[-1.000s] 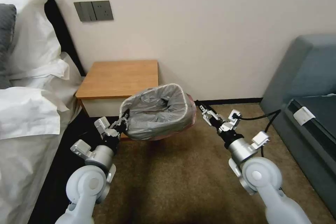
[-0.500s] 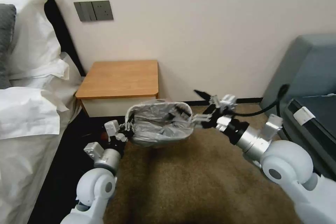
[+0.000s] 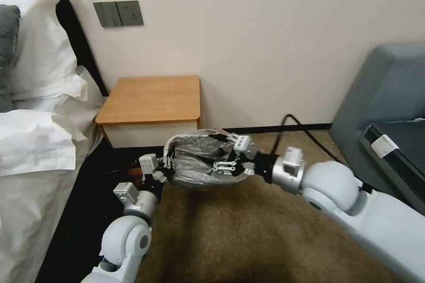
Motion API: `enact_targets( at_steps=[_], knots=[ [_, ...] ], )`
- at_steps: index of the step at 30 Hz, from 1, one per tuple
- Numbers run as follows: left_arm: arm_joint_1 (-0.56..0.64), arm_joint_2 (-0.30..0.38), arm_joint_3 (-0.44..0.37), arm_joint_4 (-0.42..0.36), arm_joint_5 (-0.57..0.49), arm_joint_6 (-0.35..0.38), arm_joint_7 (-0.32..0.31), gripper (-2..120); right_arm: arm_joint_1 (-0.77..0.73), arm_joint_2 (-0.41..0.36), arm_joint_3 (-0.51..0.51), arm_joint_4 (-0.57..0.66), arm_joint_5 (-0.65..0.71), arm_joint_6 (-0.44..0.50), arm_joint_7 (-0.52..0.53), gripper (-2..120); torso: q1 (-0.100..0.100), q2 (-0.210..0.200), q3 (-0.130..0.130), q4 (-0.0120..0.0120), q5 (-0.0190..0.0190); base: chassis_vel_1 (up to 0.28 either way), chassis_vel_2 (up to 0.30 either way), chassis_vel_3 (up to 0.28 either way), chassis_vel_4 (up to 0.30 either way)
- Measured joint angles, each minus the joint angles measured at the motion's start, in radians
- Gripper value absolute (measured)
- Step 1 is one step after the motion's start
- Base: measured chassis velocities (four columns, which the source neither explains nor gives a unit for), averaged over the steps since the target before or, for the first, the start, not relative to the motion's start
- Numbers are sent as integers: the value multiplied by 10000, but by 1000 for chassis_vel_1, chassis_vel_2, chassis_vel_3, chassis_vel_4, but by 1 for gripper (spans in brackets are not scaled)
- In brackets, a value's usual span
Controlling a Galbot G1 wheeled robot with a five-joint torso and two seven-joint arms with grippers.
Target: Pick up the garbage bag from the table and place it over the trash can.
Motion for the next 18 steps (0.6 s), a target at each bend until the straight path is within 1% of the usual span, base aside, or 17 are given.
enact_targets(
  at_steps=[2,3,6,7,10,11,12,13,18],
  knots=[
    [39,-33,36,0,279,-67,70,6,601,110,-696,-186,-272,-238,-47,39,0,0,0,-2,-1,0,0,0,0],
    [39,-33,36,0,279,-67,70,6,601,110,-696,-186,-272,-238,-47,39,0,0,0,-2,-1,0,0,0,0],
    [67,-57,29,13,579,-181,168,6,1168,310,-1436,-461,-576,-477,-61,25,-1,0,0,-2,-2,0,0,0,0],
    [67,-57,29,13,579,-181,168,6,1168,310,-1436,-461,-576,-477,-61,25,-1,0,0,-2,-2,0,0,0,0],
    [111,-86,6,-9,650,-201,210,6,1592,532,-1892,-821,-1007,-617,-193,10,0,0,0,-2,-1,0,0,0,0],
    [111,-86,6,-9,650,-201,210,6,1592,532,-1892,-821,-1007,-617,-193,10,0,0,0,-2,-1,0,0,0,0],
    [132,-98,-5,-25,665,-210,227,6,1730,616,-2015,-988,-1168,-641,-272,7,0,-1,0,-2,-1,0,0,0,0],
    [154,-115,-15,-46,676,-215,250,6,1865,701,-2141,-1139,-1284,-685,-325,0,0,0,0,-2,0,0,0,0,0],
    [176,-148,-32,-76,648,-227,254,6,2146,886,-2401,-1492,-1399,-710,-488,0,0,0,0,-2,-1,0,0,0,0]
  ],
)
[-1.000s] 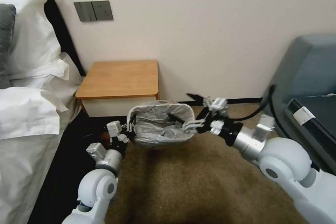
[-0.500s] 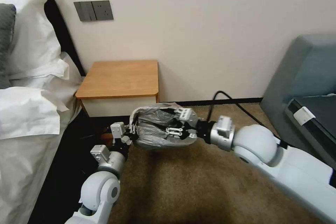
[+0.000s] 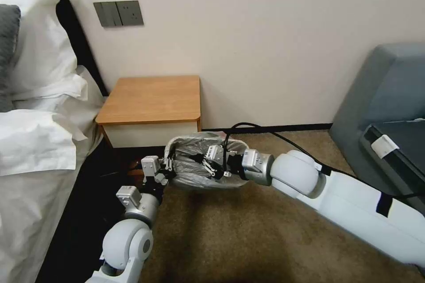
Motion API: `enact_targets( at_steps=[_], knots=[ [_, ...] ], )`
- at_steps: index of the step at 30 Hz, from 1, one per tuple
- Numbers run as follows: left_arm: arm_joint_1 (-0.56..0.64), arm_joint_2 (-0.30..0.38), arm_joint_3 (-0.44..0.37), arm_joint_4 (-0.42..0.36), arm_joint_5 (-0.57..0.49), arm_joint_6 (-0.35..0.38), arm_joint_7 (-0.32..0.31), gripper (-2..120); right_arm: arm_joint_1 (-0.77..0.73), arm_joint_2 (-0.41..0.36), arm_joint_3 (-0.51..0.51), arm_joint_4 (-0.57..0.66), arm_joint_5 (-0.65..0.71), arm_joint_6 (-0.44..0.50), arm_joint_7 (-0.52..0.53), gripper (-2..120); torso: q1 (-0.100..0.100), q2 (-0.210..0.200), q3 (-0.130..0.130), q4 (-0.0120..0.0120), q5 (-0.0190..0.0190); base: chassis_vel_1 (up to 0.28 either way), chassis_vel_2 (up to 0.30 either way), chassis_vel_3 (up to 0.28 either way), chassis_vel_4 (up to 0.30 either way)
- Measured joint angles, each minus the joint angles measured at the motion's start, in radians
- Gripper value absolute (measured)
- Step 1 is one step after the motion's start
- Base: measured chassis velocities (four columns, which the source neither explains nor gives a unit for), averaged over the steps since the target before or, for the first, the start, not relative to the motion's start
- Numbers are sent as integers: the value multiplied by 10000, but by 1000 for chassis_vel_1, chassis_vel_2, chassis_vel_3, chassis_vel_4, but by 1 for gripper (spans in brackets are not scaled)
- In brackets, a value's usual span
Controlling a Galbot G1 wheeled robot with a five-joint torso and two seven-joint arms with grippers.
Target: Pick up the garbage bag from the table and place it over the trash can.
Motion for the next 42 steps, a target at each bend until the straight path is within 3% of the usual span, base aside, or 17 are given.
enact_targets(
  at_steps=[12,23,42],
  knots=[
    [49,-34,-112,-106,-408,-34,-99,6,255,517,-199,-1048,506,333,-185,0,0,0,0,1,1,0,0,0,0],
    [65,-36,-104,-257,-444,-76,-20,6,418,772,-492,-1633,65,218,-76,0,0,0,0,0,1,0,0,0,0],
    [57,51,-47,-194,845,-575,685,6,597,1179,-1024,-2173,-859,-478,600,0,0,0,-1,0,0,0,0,0,0]
  ],
)
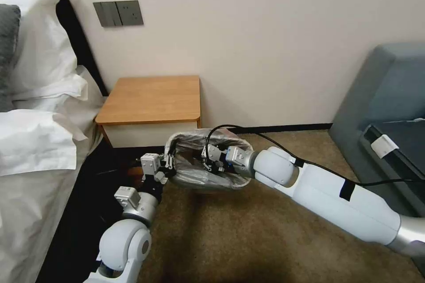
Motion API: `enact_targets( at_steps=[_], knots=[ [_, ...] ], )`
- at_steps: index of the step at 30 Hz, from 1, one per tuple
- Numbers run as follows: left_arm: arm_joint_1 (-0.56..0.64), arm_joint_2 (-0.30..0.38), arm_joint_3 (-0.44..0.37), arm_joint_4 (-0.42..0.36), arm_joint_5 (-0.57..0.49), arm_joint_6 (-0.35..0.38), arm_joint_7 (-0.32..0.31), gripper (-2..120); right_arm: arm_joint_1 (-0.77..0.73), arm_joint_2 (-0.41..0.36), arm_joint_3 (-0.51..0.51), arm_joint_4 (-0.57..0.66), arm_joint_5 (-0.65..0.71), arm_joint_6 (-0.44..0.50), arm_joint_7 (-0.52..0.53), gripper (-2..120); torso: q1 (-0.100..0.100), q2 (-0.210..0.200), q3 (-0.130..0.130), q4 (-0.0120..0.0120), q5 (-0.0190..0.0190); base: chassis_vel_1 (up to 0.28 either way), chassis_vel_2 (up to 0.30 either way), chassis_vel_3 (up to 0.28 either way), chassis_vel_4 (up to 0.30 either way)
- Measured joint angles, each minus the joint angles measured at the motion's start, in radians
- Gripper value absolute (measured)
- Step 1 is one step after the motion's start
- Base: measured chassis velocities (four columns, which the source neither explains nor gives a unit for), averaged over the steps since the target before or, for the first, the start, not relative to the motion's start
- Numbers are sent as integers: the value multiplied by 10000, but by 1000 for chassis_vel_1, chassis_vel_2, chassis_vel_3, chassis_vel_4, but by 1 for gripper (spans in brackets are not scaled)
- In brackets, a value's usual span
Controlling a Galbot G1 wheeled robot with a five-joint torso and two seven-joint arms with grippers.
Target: Pick up the garbage bag from the table and place it over the trash can.
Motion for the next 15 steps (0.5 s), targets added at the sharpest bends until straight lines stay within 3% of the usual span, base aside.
enact_targets(
  at_steps=[15],
  knots=[
    [-63,43,101,-25,174,-57,191,6,-3,486,-118,-603,-799,-249,92,0,0,0,1,0,-1,0,0,0,0]
  ],
)
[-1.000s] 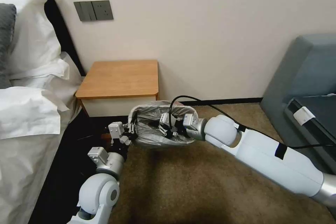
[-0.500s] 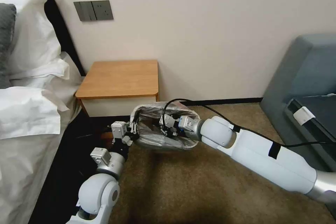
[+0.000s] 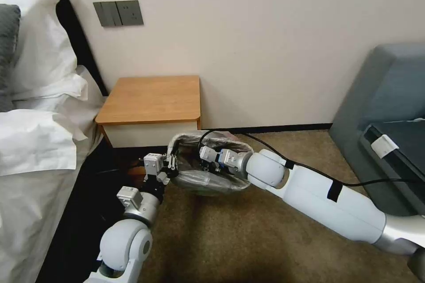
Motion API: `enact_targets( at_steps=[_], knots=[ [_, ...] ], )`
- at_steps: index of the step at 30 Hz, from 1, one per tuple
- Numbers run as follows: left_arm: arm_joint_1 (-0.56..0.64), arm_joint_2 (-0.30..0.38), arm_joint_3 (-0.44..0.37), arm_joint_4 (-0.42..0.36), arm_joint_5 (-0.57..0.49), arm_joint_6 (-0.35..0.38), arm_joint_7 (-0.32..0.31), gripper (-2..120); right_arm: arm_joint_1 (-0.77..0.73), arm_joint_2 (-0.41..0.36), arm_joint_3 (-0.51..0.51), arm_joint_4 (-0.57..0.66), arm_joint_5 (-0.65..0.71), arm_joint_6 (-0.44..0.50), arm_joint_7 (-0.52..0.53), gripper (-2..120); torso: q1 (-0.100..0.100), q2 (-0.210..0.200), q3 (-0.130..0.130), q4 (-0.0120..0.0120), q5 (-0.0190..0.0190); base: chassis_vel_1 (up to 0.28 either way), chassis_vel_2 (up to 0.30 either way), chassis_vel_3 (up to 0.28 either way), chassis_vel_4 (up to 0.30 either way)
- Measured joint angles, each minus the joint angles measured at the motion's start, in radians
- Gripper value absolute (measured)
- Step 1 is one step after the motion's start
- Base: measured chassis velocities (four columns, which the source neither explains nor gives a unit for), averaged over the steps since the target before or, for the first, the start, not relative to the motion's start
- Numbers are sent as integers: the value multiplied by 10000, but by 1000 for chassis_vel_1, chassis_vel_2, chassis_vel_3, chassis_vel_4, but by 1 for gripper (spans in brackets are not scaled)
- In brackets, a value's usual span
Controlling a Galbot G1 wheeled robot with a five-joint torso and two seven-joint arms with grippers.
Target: Pick up the garbage bag from the table and place it over the trash can.
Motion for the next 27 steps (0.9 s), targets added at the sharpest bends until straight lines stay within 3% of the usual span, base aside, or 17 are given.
enact_targets(
  at_steps=[18,27],
  knots=[
    [-39,29,86,-82,10,-11,82,6,-152,267,-49,-443,-594,-522,225,0,0,0,0,0,2,0,0,0,0],
    [-76,-31,-20,125,-29,-60,43,6,-224,46,135,-49,-228,-530,343,0,0,0,-1,1,3,0,0,0,0]
  ],
)
